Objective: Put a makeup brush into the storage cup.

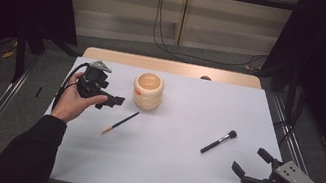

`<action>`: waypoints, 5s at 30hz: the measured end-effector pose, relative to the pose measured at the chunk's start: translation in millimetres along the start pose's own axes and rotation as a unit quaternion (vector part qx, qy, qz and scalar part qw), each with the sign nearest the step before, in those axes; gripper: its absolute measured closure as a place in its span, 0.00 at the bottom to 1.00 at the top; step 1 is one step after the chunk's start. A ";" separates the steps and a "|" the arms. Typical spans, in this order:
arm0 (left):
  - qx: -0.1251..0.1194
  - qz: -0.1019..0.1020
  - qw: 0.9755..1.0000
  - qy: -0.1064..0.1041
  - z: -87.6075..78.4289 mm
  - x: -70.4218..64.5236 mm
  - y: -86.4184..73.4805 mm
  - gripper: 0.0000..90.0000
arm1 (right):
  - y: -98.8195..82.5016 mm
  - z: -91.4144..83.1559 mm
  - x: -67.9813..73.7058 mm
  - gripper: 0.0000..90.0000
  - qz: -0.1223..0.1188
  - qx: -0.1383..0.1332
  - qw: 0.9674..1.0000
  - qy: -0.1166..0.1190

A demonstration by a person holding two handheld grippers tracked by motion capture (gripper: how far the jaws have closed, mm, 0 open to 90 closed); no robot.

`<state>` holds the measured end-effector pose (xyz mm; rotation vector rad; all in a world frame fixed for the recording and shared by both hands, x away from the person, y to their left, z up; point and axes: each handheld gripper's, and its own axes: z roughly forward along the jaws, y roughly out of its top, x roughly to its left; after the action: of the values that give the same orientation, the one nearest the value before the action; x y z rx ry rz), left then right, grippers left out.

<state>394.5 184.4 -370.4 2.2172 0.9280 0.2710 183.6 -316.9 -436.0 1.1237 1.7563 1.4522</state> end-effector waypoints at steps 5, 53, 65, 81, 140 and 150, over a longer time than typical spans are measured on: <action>0.035 -0.001 0.999 -0.013 5.8 -0.1 0.5 0.14 | 0.0 -0.1 0.2 0.00 0.002 0.000 1.000 0.000; 0.265 0.060 0.961 -0.058 65.7 -8.1 -31.5 0.61 | -0.1 0.3 0.8 0.00 -0.001 0.003 1.000 0.003; 0.274 0.083 0.957 -0.037 72.3 -13.8 -32.6 0.80 | -0.5 2.0 1.6 0.00 -0.003 0.006 1.000 0.006; 0.279 0.078 0.956 -0.047 74.2 -16.1 -33.4 0.93 | -0.2 1.3 2.0 0.00 -0.004 0.006 1.000 0.007; 0.081 0.007 0.992 -0.091 22.2 -7.4 -49.8 0.93 | -0.4 1.6 1.1 0.00 -0.002 0.006 1.000 0.001; -0.014 -0.014 0.997 -0.081 5.5 -13.0 -52.9 0.93 | -0.3 1.4 1.0 0.00 -0.003 0.007 1.000 0.002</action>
<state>358.8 198.5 -409.5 2.1626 0.8604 0.0903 184.1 -315.4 -436.6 1.1231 1.7746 1.4422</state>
